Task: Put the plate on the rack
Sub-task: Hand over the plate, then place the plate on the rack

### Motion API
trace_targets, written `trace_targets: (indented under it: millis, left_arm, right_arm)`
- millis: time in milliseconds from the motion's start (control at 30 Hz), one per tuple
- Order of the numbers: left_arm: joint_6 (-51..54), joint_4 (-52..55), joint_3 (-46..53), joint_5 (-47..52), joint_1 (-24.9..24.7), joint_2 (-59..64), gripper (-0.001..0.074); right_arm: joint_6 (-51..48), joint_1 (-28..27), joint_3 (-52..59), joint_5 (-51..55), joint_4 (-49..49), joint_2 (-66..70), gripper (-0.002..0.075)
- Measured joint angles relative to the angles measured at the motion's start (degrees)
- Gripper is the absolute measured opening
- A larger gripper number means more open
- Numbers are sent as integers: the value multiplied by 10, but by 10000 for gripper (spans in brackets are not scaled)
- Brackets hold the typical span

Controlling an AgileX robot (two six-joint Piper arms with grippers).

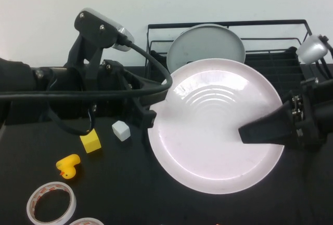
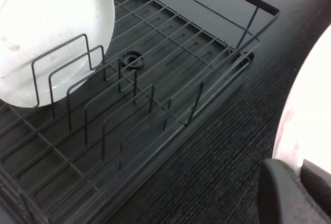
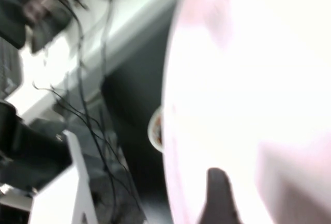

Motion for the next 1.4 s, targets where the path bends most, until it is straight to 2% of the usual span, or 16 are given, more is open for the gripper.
trace_targets:
  millis: [133,267,400,500,600,733,767,867,967,1033,1200,1300,1400]
  left_arm:
    - [2,-3,0,-9,0,0,1]
    - [2,-8,0,-13,0,-1,1]
    - [2,-10,0,-19,0,-1,11]
    - [0,-11,0,-18,0,-2,60]
    - [-1,-12,0,-20,0,-7,182]
    - [-4,-13,0,-20,0,-19,397]
    - [-10,-13,0,-20,0,-24,429]
    - [-25,-8,0,-21,0,-42,462]
    - [-51,16,0,-33,0,-66,438]
    - [-86,49,0,-47,0,-85,378]
    - [-258,224,0,-23,0,-122,94]
    - [-373,325,0,34,1,-128,28]
    - [-451,393,12,73,1,-131,8]
  right_arm:
    - [20,0,0,-17,-28,3,332]
    - [24,0,0,-40,-23,3,122]
    - [2,1,0,-56,-14,3,126]
    - [-28,1,-2,-64,-12,3,126]
    - [-55,1,-10,-70,-12,3,126]
    - [-73,1,-38,-83,-15,3,126]
    - [-82,1,-47,-90,-19,3,126]
    - [-133,1,-73,-111,-36,3,126]
    - [-180,1,-95,-136,-60,3,126]
    - [-191,1,-109,-160,-78,3,126]
    - [-246,1,-146,-199,-117,3,126]
    - [-276,1,-167,-228,-123,3,126]
    - [-285,1,-193,-265,-124,12,126]
